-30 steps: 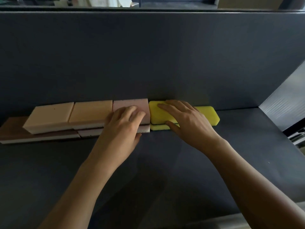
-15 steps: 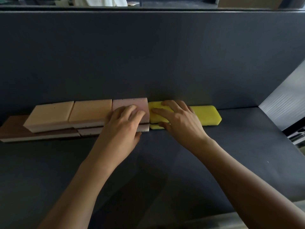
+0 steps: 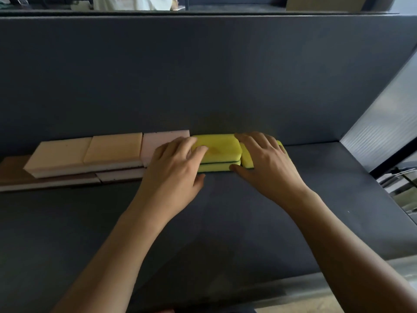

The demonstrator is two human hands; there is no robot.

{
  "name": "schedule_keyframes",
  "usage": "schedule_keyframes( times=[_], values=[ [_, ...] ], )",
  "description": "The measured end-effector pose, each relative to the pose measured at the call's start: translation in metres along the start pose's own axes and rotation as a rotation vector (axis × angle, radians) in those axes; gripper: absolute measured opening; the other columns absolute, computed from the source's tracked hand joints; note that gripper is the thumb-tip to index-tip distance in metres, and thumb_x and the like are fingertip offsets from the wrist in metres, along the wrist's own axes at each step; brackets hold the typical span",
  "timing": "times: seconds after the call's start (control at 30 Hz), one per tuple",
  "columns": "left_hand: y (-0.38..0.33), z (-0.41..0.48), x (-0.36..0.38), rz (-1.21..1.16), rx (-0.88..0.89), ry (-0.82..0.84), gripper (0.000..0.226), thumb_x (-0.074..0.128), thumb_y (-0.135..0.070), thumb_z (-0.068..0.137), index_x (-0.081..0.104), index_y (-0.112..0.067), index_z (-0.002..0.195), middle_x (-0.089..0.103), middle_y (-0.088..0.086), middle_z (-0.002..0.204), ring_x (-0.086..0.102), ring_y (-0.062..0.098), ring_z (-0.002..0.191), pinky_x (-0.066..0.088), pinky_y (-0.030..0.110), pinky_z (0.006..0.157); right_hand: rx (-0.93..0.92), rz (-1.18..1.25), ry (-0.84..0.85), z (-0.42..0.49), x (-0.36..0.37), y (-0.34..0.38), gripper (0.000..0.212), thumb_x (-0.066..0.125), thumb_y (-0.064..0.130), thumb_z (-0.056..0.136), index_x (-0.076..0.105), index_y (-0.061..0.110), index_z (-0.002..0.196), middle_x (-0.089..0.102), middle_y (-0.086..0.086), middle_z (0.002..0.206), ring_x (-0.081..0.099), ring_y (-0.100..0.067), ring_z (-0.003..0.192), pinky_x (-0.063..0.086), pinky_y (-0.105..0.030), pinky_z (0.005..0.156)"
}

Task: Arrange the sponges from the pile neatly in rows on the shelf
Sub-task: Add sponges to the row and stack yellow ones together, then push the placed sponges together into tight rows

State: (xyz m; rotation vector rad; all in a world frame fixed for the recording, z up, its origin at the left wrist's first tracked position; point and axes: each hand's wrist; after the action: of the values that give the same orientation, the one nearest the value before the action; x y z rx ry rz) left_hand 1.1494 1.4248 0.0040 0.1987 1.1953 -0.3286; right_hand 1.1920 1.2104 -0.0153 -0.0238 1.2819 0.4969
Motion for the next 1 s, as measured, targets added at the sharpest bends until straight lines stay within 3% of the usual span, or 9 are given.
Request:
schedule_keyframes(
  times=[0.27, 0.4, 0.53, 0.6, 0.8, 1.0],
  values=[
    [-0.024, 0.017, 0.021, 0.043, 0.046, 0.109, 0.052, 0.068, -0.031, 0.083, 0.055, -0.017, 0.132, 0.054, 0.004, 0.133, 0.051, 0.025, 0.121, 0.035, 0.041, 0.104, 0.126, 0.009, 0.104, -0.012, 0.002, -0.020, 0.079, 0.065, 0.055, 0.083, 0.033, 0.025, 0.148, 0.046, -0.002, 0.146, 0.036, -0.025, 0.137, 0.032, -0.039, 0.106],
    [-0.026, 0.019, 0.020, 0.046, 0.025, 0.130, 0.053, 0.065, -0.034, 0.086, 0.052, -0.019, 0.135, 0.050, 0.002, 0.138, 0.048, 0.024, 0.125, 0.031, 0.042, 0.108, 0.075, 0.004, 0.200, -0.012, 0.005, -0.020, 0.084, 0.066, 0.051, 0.085, 0.026, 0.020, 0.152, 0.042, -0.001, 0.149, 0.035, -0.025, 0.138, 0.031, -0.039, 0.108],
    [-0.028, 0.019, 0.013, 0.034, 0.015, 0.098, 0.050, 0.066, -0.031, 0.086, 0.055, -0.018, 0.132, 0.054, 0.002, 0.134, 0.048, 0.024, 0.124, 0.033, 0.041, 0.106, 0.085, 0.027, 0.181, -0.012, -0.004, -0.019, 0.083, 0.068, 0.048, 0.084, 0.027, 0.022, 0.151, 0.043, -0.002, 0.149, 0.037, -0.026, 0.137, 0.033, -0.040, 0.105],
    [-0.028, 0.014, 0.005, 0.020, 0.000, 0.045, 0.045, 0.067, -0.028, 0.084, 0.059, -0.016, 0.126, 0.057, 0.004, 0.129, 0.052, 0.025, 0.119, 0.038, 0.041, 0.100, 0.079, 0.020, 0.091, -0.014, -0.013, -0.011, 0.077, 0.068, 0.044, 0.085, 0.032, 0.022, 0.149, 0.045, -0.003, 0.146, 0.039, -0.029, 0.135, 0.035, -0.042, 0.103],
    [-0.006, -0.026, -0.021, 0.021, -0.085, -0.075, 0.038, 0.068, -0.025, 0.083, 0.065, -0.014, 0.119, 0.062, 0.004, 0.121, 0.060, 0.025, 0.106, 0.047, 0.040, 0.083, -0.123, 0.089, -0.122, -0.016, -0.024, 0.050, 0.055, 0.067, 0.036, 0.089, 0.050, 0.017, 0.137, 0.054, -0.006, 0.134, 0.050, -0.031, 0.124, 0.045, -0.045, 0.096],
    [0.050, -0.109, -0.058, 0.095, -0.281, -0.063, 0.037, 0.066, -0.031, 0.085, 0.063, -0.017, 0.119, 0.063, 0.002, 0.115, 0.063, 0.024, 0.100, 0.049, 0.037, 0.075, -0.349, 0.208, -0.047, -0.017, -0.002, 0.156, 0.045, 0.066, 0.031, 0.089, 0.056, 0.018, 0.131, 0.061, -0.002, 0.127, 0.058, -0.029, 0.113, 0.054, -0.044, 0.082]
  ],
)
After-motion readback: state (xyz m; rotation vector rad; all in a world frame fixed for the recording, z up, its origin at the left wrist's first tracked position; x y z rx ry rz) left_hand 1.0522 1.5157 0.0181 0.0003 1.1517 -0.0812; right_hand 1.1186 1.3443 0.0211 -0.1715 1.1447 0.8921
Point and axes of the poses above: each hand's wrist, its own z-axis towards the middle knuckle, its own x-axis out of the palm, y = z × x
